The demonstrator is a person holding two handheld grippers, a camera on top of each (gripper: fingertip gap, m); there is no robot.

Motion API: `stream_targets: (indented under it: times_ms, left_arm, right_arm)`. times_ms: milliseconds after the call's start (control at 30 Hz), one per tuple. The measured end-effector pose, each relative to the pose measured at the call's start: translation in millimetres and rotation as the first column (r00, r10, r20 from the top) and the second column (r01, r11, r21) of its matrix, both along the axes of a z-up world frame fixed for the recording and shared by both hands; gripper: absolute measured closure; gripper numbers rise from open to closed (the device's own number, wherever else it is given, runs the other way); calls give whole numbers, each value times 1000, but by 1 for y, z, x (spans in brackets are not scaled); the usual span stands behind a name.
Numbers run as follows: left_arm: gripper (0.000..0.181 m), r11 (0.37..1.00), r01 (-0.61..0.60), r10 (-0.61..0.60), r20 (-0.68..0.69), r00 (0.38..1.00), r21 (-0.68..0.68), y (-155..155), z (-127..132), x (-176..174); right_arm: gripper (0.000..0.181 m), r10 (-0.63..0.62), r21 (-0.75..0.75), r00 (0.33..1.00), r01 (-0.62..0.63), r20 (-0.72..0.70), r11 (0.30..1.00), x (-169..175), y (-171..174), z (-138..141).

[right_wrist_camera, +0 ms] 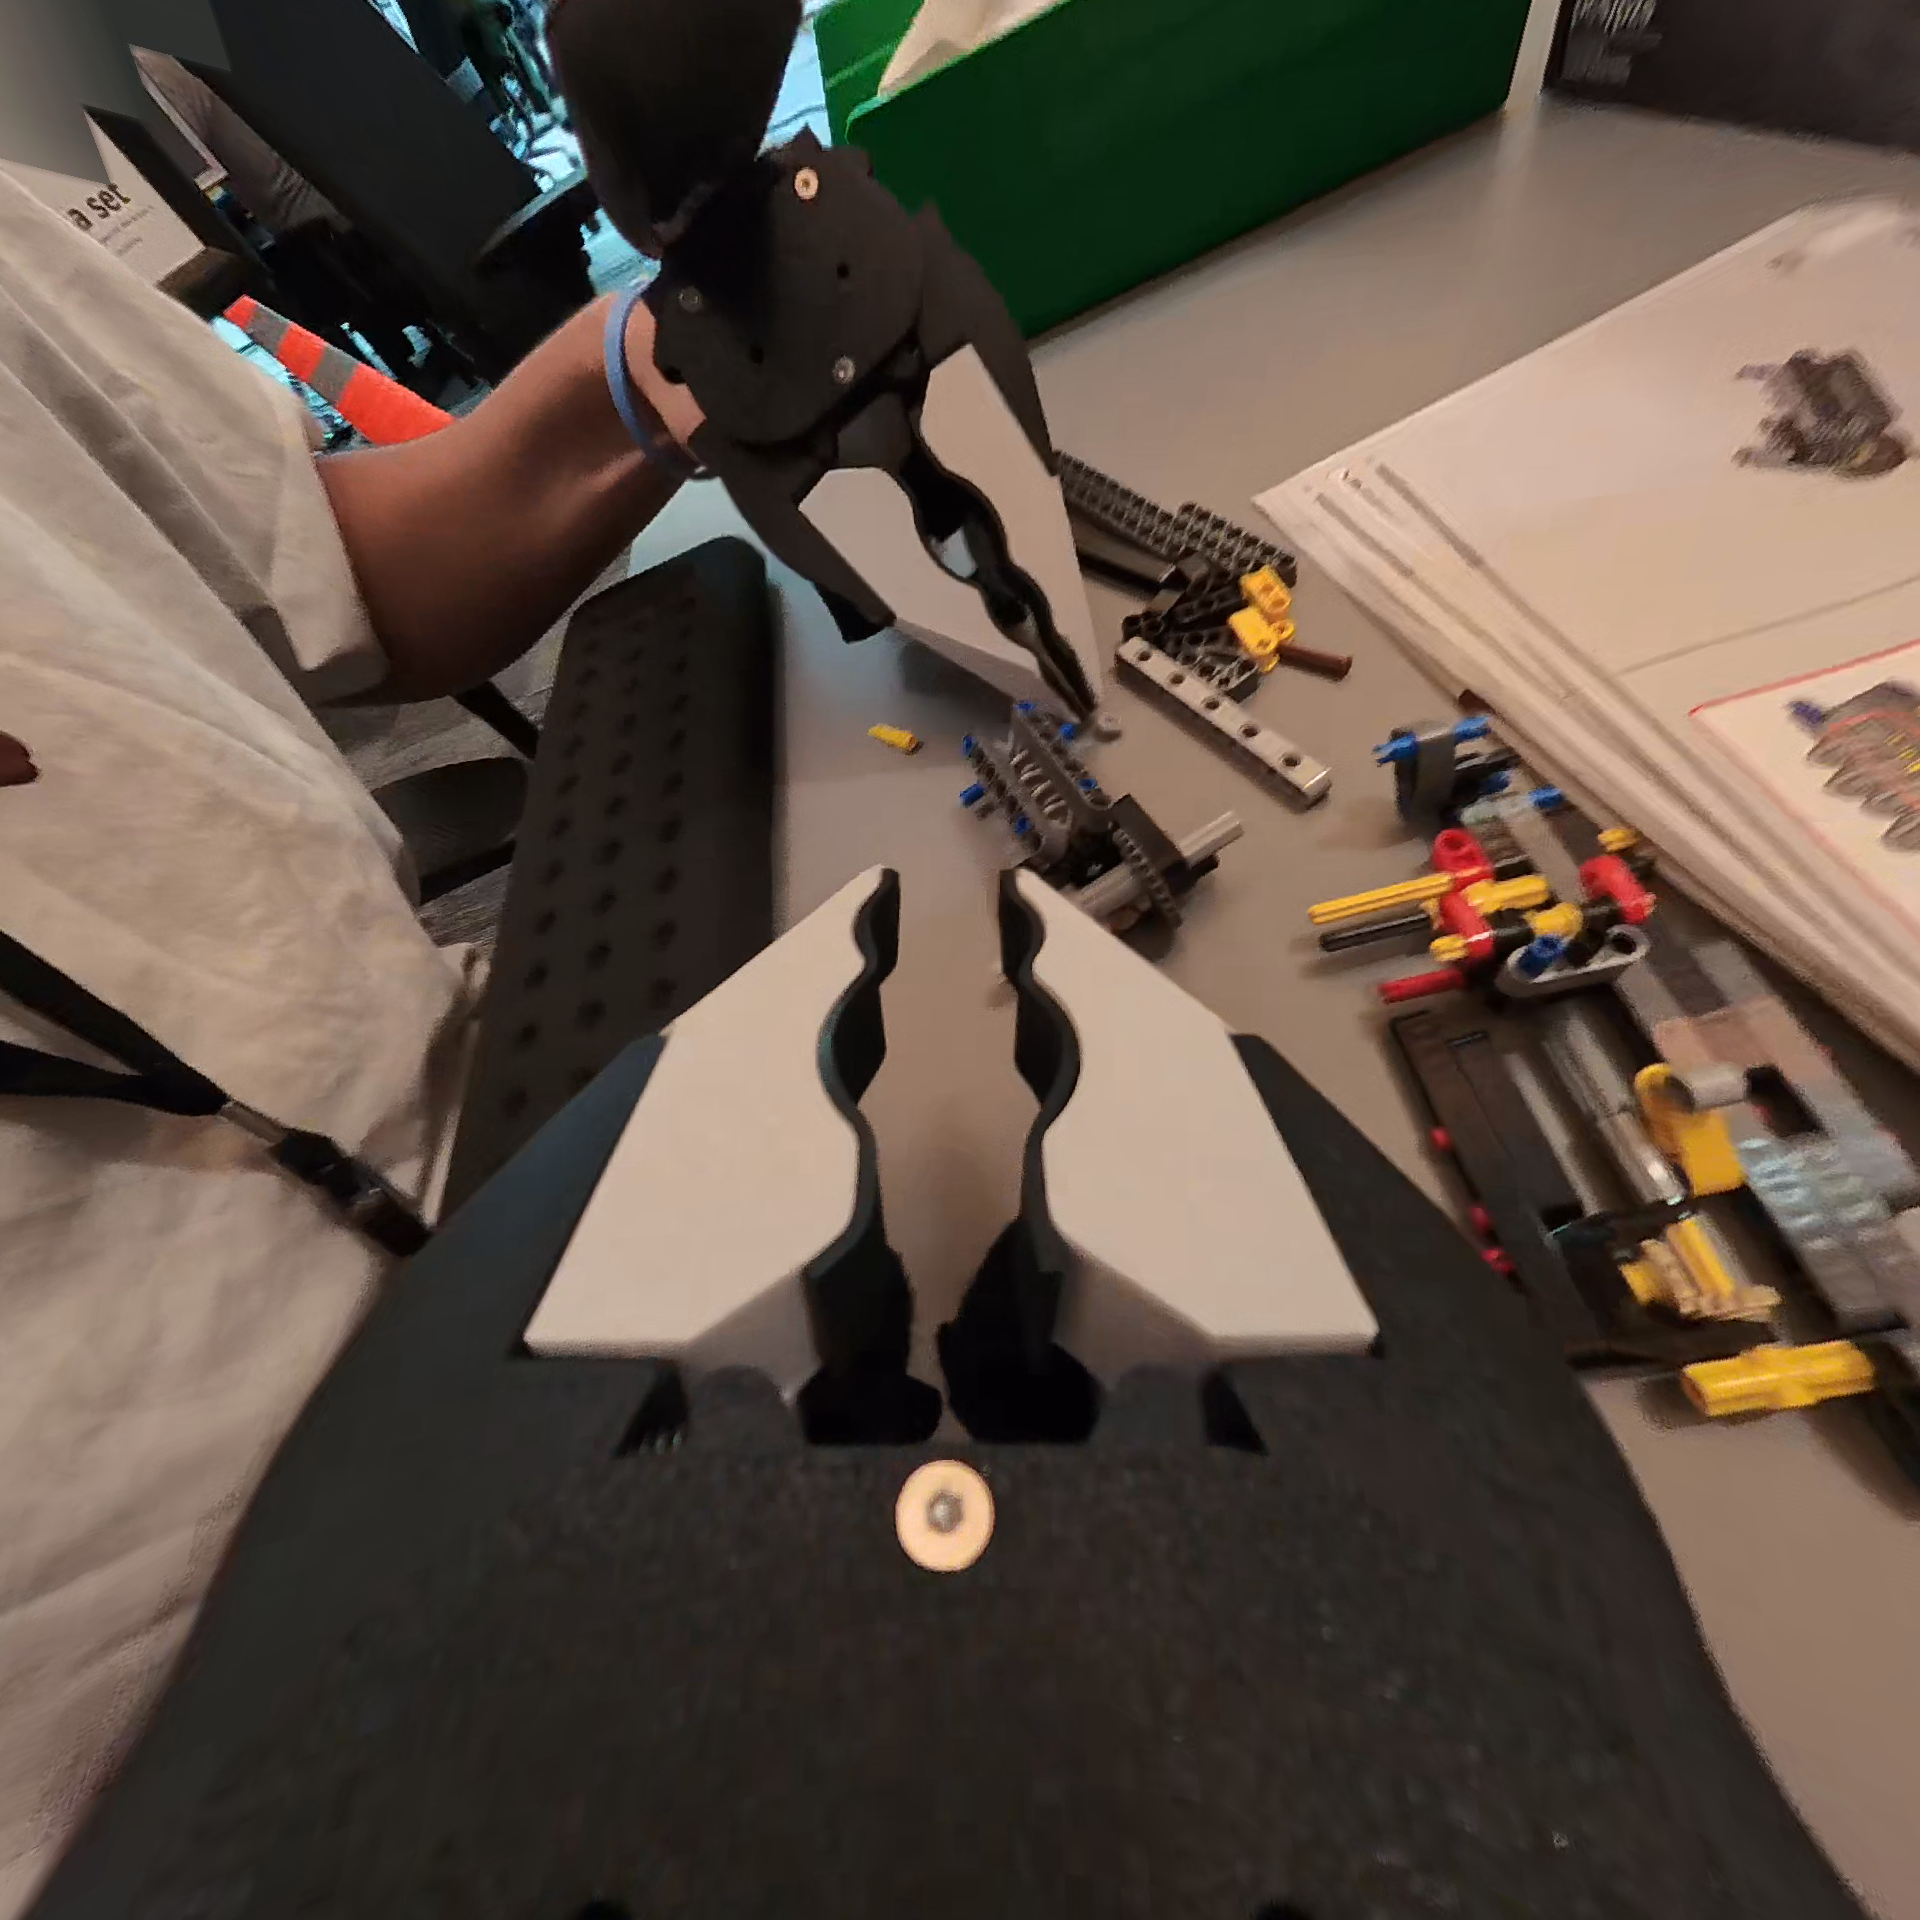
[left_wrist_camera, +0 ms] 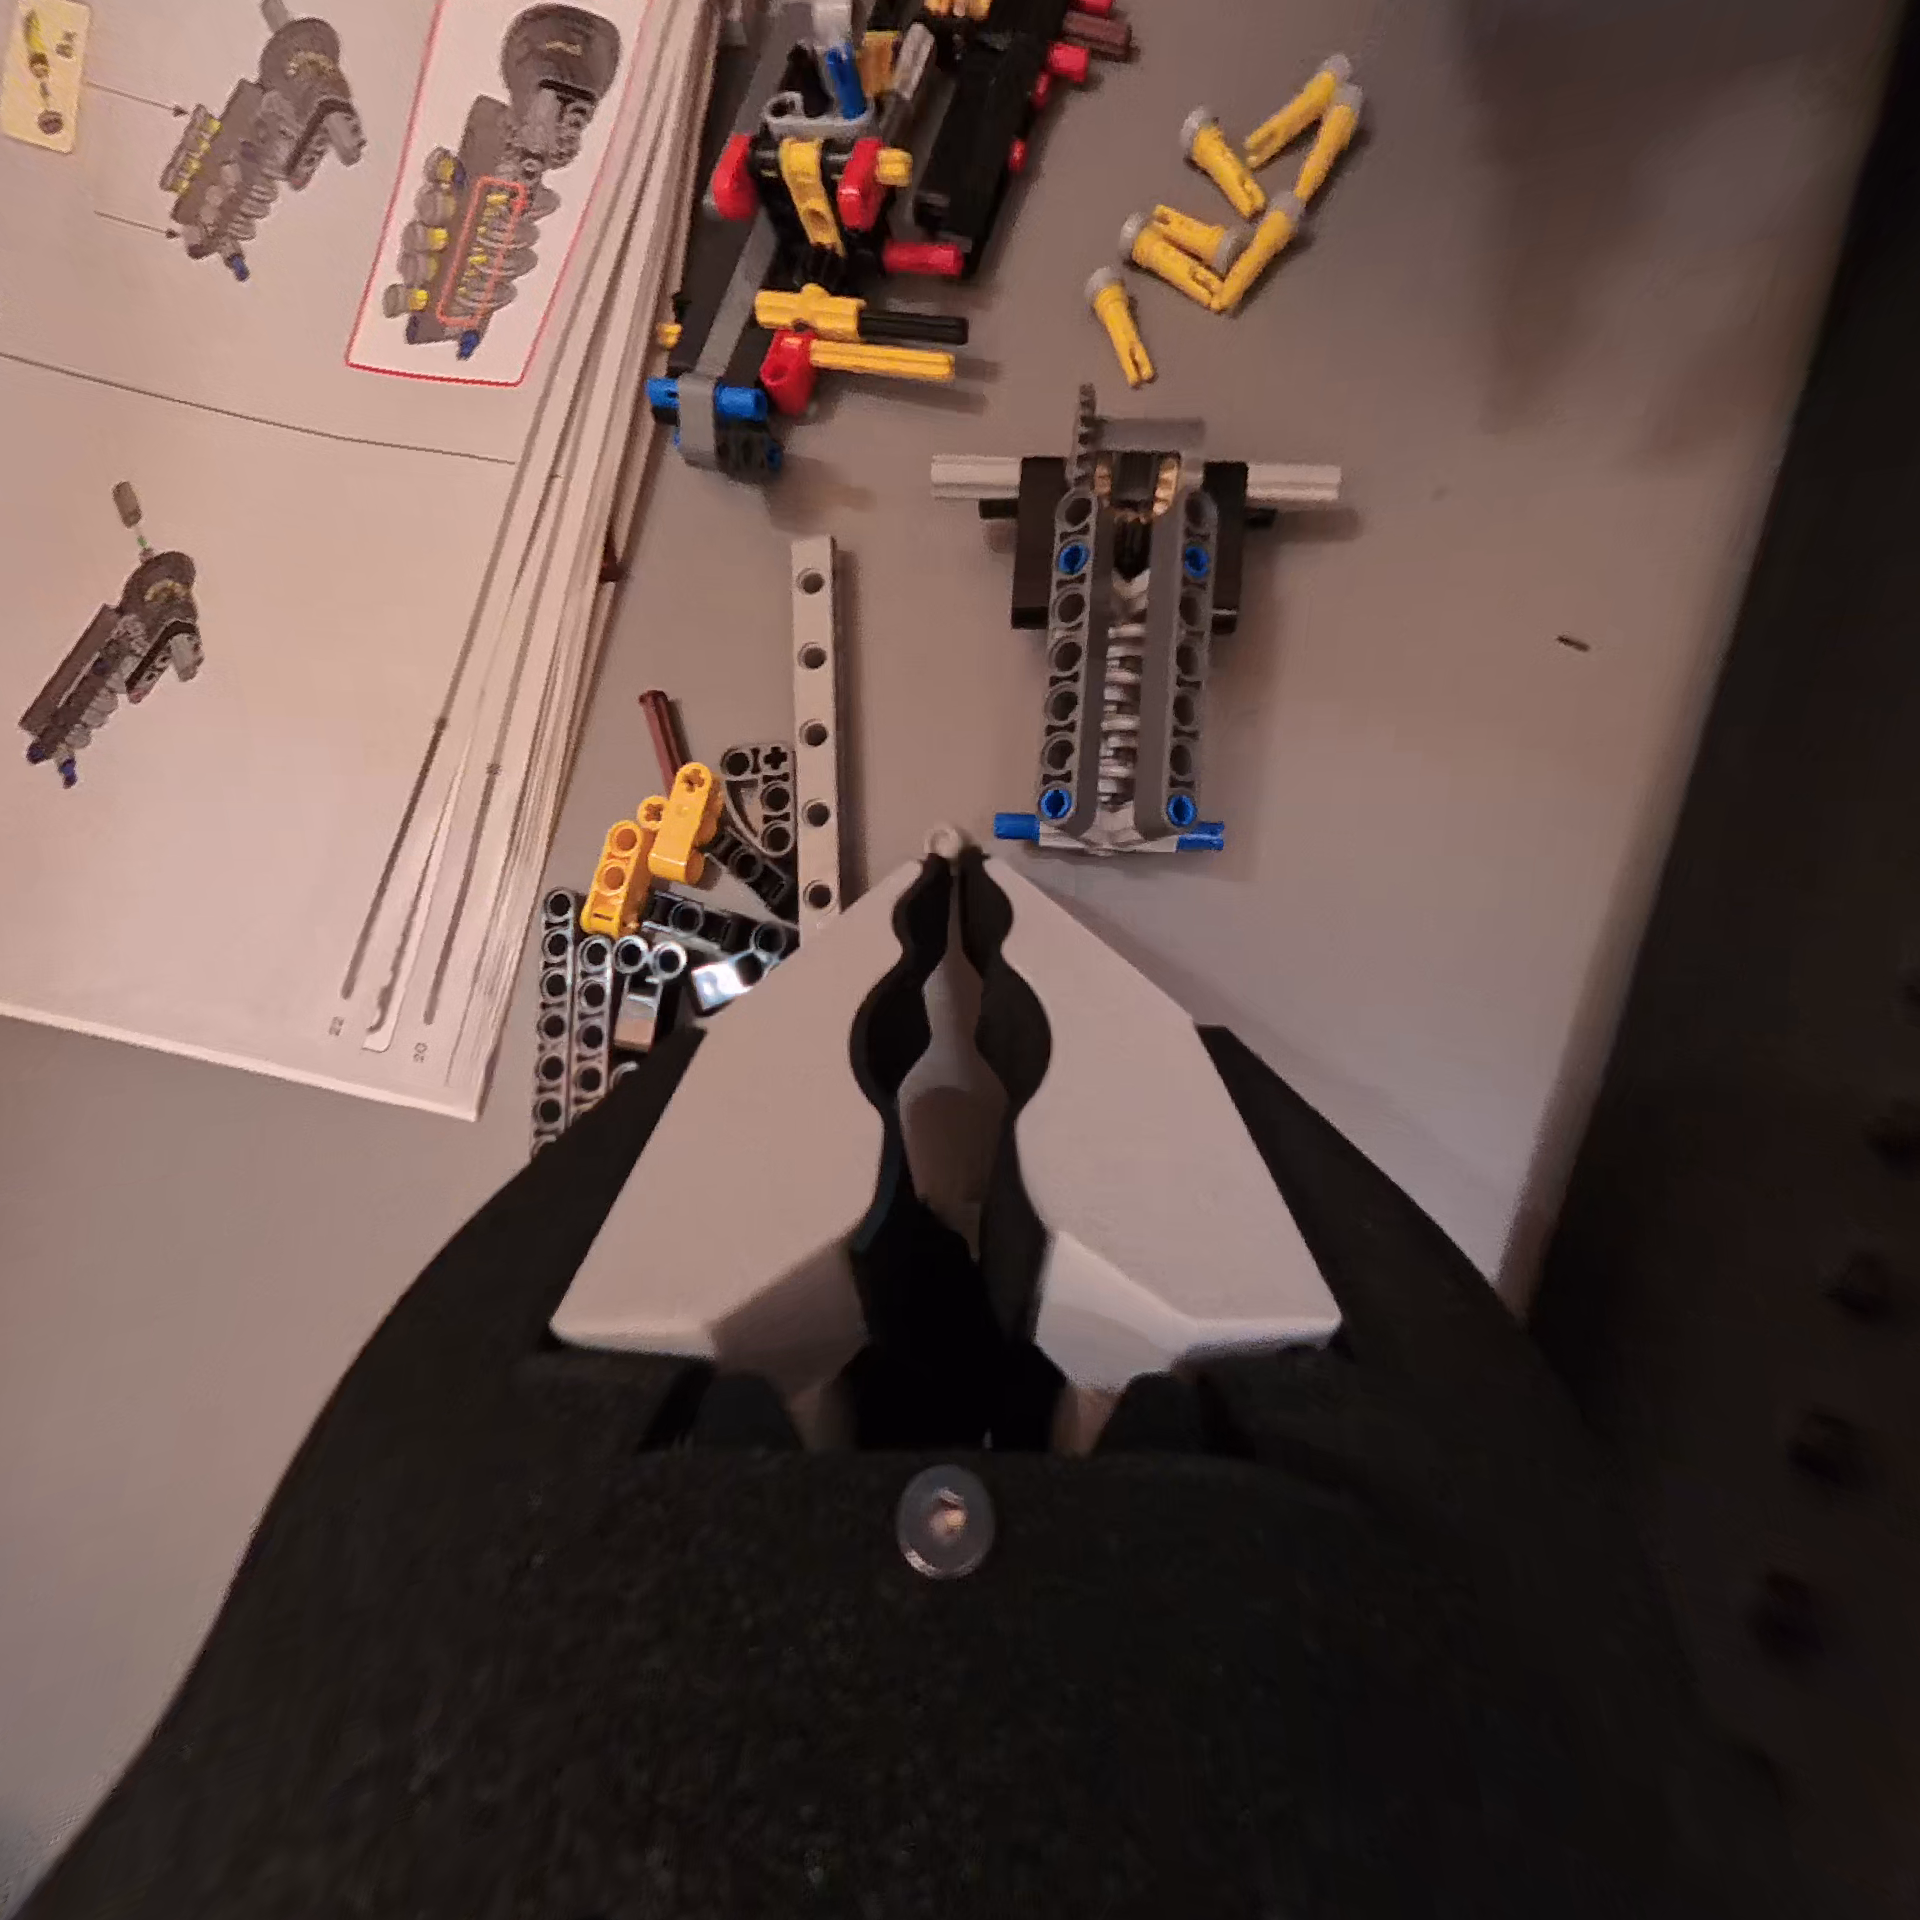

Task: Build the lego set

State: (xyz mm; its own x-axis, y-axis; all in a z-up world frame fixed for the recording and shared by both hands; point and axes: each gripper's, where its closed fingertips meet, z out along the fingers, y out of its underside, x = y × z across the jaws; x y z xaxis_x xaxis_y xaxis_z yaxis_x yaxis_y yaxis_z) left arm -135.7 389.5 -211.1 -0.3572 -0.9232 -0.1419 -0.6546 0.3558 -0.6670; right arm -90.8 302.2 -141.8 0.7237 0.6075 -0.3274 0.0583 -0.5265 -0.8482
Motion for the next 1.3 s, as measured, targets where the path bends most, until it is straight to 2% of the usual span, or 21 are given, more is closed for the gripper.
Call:
stream_targets:
  times_ms: [67,133,200,267,400,600,800,1033,1167,1233,1300]
  left_arm:
    - [181,996,-50,54,60,997,-71,2,15,2]
    - [181,975,-110,134,116,984,-194,3,34,4]
    - [180,965,-123,151,106,983,-231,1,39,-2]
    - [178,985,-108,120,77,990,-135,0,32,-6]
    - [165,998,14,-12,-29,1000,62,2,11,-2]
    - [163,968,244,-234,-140,962,55,-1,-2,1]
    - [162,969,239,-227,-155,962,64,1,-3,8]
    - [174,973,225,-215,-150,965,50,0,-4,14]
    - [175,978,204,-197,-142,970,43,1,-5,15]
    - [175,979,184,-174,-119,978,83,6,-2,15]
    - [175,979,150,-147,-30,989,138,12,13,18]
  right_arm:
    - [155,-27,101,999,23,36,995,3,10,4]
    - [155,-54,223,995,34,87,974,2,21,9]
    - [155,-84,226,979,40,185,973,7,26,-2]
    - [158,-82,174,971,43,224,984,10,25,-14]
    - [158,-71,194,992,49,106,980,5,17,-9]
    - [159,-81,186,993,63,91,981,8,10,-9]
    - [160,-64,182,991,43,114,982,4,7,-12]
    - [162,-36,167,994,18,105,986,0,4,-13]
    - [162,-49,189,993,29,105,981,2,5,-10]
    - [162,-63,204,995,46,78,978,5,6,-5]
    - [163,-65,168,998,66,-13,984,6,6,2]
